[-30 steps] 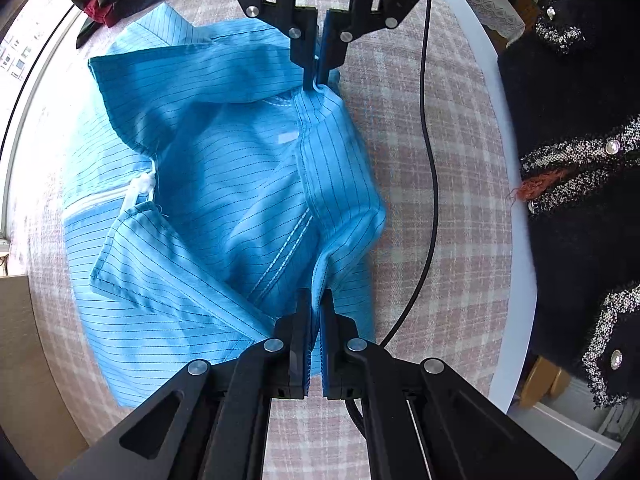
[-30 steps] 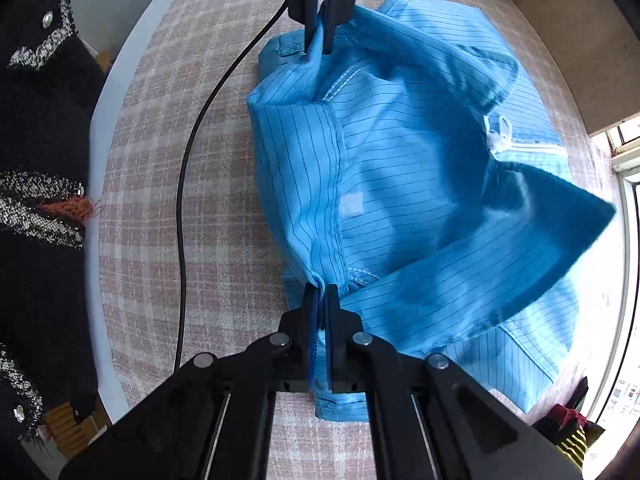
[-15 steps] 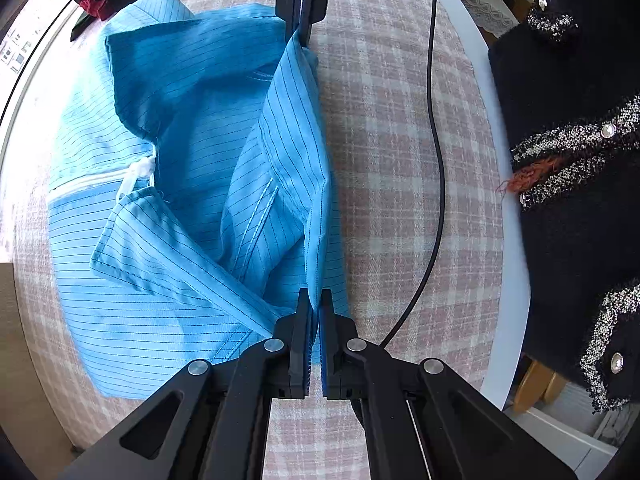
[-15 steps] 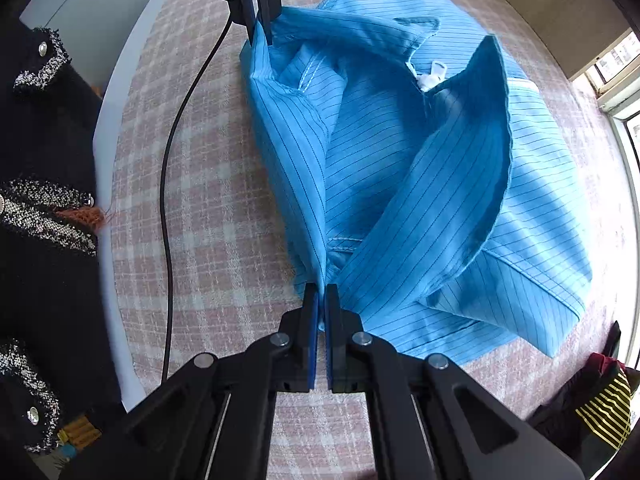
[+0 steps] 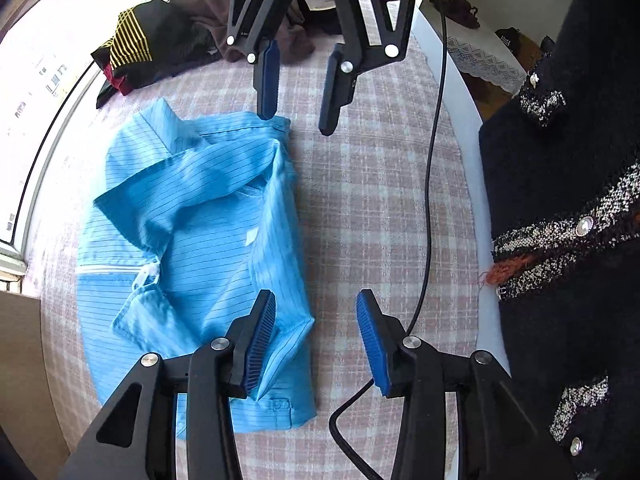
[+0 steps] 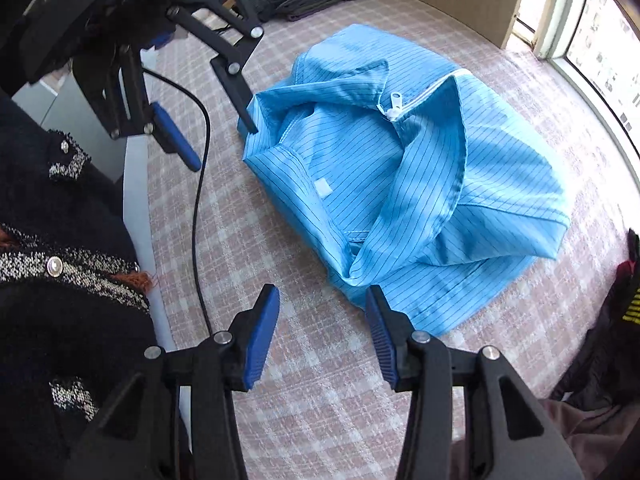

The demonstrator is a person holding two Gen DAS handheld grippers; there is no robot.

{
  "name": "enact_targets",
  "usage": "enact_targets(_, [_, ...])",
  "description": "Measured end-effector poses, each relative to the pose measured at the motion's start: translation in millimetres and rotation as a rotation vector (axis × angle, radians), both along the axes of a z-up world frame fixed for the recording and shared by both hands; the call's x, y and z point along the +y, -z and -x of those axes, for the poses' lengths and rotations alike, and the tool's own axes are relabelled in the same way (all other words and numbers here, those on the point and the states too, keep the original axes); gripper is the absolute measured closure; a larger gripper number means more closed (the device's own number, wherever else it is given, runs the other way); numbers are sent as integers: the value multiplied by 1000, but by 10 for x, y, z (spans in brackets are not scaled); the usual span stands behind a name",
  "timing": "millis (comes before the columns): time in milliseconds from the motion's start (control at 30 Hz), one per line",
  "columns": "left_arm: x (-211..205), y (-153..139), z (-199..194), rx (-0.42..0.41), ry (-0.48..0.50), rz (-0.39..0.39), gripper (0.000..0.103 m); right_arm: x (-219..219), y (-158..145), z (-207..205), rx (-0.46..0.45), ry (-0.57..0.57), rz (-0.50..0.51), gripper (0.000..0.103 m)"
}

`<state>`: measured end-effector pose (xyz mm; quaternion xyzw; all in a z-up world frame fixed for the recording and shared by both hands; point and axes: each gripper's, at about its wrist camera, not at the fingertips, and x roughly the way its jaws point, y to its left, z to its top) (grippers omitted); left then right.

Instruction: Fold clothes

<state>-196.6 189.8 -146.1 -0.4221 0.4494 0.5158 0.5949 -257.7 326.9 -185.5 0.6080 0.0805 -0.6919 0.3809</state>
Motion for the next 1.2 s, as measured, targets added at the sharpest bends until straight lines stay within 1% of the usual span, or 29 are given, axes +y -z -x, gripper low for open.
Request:
enact_targets(67, [-65, 157, -46, 51, -35, 13, 62, 140, 169, 26, -132, 216, 113, 59])
enact_targets(100, [-100, 223, -59, 95, -56, 11, 62, 207, 248, 36, -192, 320, 168, 59])
enact_targets(167, [-153, 330, -78, 177, -95, 3, 62, 302, 312, 25, -222, 491, 248, 59])
enact_targets(233, [-171, 378, -90, 208, -118, -12, 62, 383, 335, 38, -275, 652, 309, 59])
enact_targets(267, [-178, 393, -96, 219, -130, -23, 64, 419, 343, 44, -297, 728, 335, 59])
enact_targets(300, [-185, 407, -102, 230, -142, -33, 72, 421, 332, 47, -292, 780, 335, 59])
enact_targets(333, [-193, 426, -113, 232, -148, -33, 84, 422, 321, 51, -287, 831, 334, 59])
enact_targets(367, [-202, 445, -125, 233, -153, -30, 88, 424, 315, 56, -284, 881, 329, 59])
enact_targets(433, [-222, 469, -177, 255, -141, -36, 92, 422, 386, 99, -315, 958, 268, 59])
enact_targets(467, [-229, 476, -199, 269, -138, -38, 94, 401, 443, 120, -334, 977, 248, 59])
enact_targets(533, [-253, 470, -204, 283, -142, -49, 96, 373, 540, 125, -373, 1014, 286, 59])
enact_targets(600, [-279, 460, -203, 292, -146, -60, 97, 366, 624, 93, -411, 1066, 361, 59])
enact_targets(633, [-294, 455, -201, 294, -147, -64, 98, 354, 604, 91, -402, 1060, 374, 60])
enact_targets(700, [-323, 445, -200, 290, -148, -69, 99, 330, 559, 88, -381, 1046, 398, 74])
enact_targets(733, [-339, 433, -200, 295, -145, -73, 99, 322, 497, 94, -350, 1030, 390, 88])
enact_targets(767, [-355, 415, -200, 301, -142, -76, 100, 320, 420, 101, -312, 1017, 399, 91])
enact_targets(800, [-370, 396, -194, 298, -140, -78, 100, 328, 334, 99, -264, 1007, 437, 91])
enact_targets(833, [-382, 383, -194, 307, -142, -85, 100, 336, 250, 97, -213, 996, 469, 94])
enact_targets(867, [-394, 371, -196, 317, -145, -93, 100, 339, 187, 89, -144, 987, 464, 95])
enact_targets(900, [-401, 381, -191, 299, -150, -97, 100, 327, 157, 78, -70, 973, 439, 95])
enact_targets(967, [-370, 459, -165, 268, -163, -97, 100, 333, 305, 48, -31, 968, 405, 95])
enact_targets(1033, [-351, 534, -159, 234, -159, -86, 95, 361, 545, 15, -72, 970, 401, 95])
enact_targets(1067, [-359, 521, -150, 212, -162, -86, 94, 386, 604, -21, -71, 975, 394, 95])
enact_targets(1133, [-391, 421, -141, 177, -178, -95, 85, 386, 567, -38, -64, 972, 377, 94])
enact_targets(1167, [-415, 333, -142, 165, -189, -103, 84, 387, 548, -46, -61, 971, 369, 89])
enact_targets(1200, [-440, 244, -144, 153, -201, -111, 84, 387, 530, -55, -57, 970, 361, 87])
